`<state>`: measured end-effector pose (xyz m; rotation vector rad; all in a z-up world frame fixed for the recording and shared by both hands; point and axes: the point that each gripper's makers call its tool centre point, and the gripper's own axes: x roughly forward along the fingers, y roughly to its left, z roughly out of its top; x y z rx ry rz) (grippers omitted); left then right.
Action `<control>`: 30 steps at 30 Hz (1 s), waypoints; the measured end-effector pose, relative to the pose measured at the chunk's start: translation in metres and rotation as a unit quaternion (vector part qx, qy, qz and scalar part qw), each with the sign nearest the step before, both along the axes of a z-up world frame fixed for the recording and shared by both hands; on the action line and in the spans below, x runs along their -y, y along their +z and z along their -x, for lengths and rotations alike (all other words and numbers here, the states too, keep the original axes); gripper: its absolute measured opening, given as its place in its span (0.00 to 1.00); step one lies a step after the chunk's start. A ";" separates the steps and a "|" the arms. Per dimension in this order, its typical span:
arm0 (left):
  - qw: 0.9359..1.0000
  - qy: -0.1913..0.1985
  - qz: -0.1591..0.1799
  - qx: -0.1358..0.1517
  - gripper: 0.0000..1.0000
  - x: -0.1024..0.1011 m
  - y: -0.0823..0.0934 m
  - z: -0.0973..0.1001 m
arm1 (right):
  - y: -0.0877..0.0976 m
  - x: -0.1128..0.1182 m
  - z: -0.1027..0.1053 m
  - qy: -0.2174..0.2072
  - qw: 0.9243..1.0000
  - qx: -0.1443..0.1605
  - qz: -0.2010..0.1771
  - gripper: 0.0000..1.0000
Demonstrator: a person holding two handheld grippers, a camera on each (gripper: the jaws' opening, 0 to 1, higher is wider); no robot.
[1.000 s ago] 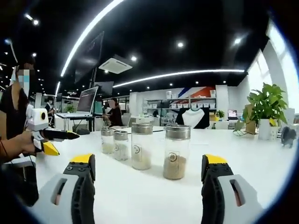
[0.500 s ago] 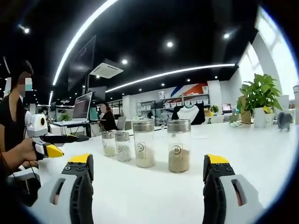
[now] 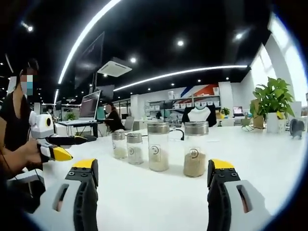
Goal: Rotate the seasoning bottle until the label or dispensing opening points toward the visible target arrow and the bottle remains upright within the marked orientation range
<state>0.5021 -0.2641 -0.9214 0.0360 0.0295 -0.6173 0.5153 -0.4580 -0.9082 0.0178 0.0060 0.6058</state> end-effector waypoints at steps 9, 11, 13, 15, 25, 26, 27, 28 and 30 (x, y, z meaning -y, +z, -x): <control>1.000 0.000 0.000 0.000 0.99 -0.001 0.001 0.000 | 0.001 0.001 0.000 -0.003 1.000 -0.001 -0.001 0.95; 1.000 0.001 0.000 -0.001 0.99 -0.001 0.000 0.000 | 0.001 0.004 0.000 -0.006 1.000 -0.002 -0.001 0.95; 1.000 0.001 0.000 -0.002 0.99 0.000 -0.001 0.000 | 0.001 0.007 0.000 -0.008 1.000 -0.002 -0.001 0.95; 1.000 -0.002 -0.001 -0.002 0.99 0.001 -0.001 0.001 | 0.002 0.010 0.000 -0.012 1.000 -0.002 -0.003 0.95; 1.000 -0.004 0.000 -0.004 0.99 0.005 -0.003 0.000 | 0.006 0.016 -0.001 -0.017 1.000 0.001 -0.009 0.94; 1.000 -0.004 0.002 -0.003 0.99 0.005 -0.002 0.001 | 0.006 0.016 -0.001 -0.017 1.000 0.000 -0.009 0.94; 1.000 -0.004 0.002 -0.003 0.99 0.005 -0.002 0.000 | 0.005 0.015 -0.001 -0.017 1.000 0.000 -0.008 0.94; 1.000 -0.004 0.002 -0.002 0.99 0.005 -0.002 0.000 | 0.005 0.015 -0.001 -0.017 1.000 -0.001 -0.007 0.94; 1.000 -0.004 0.002 -0.002 0.99 0.005 -0.002 0.001 | 0.005 0.015 -0.001 -0.018 1.000 0.000 -0.005 0.94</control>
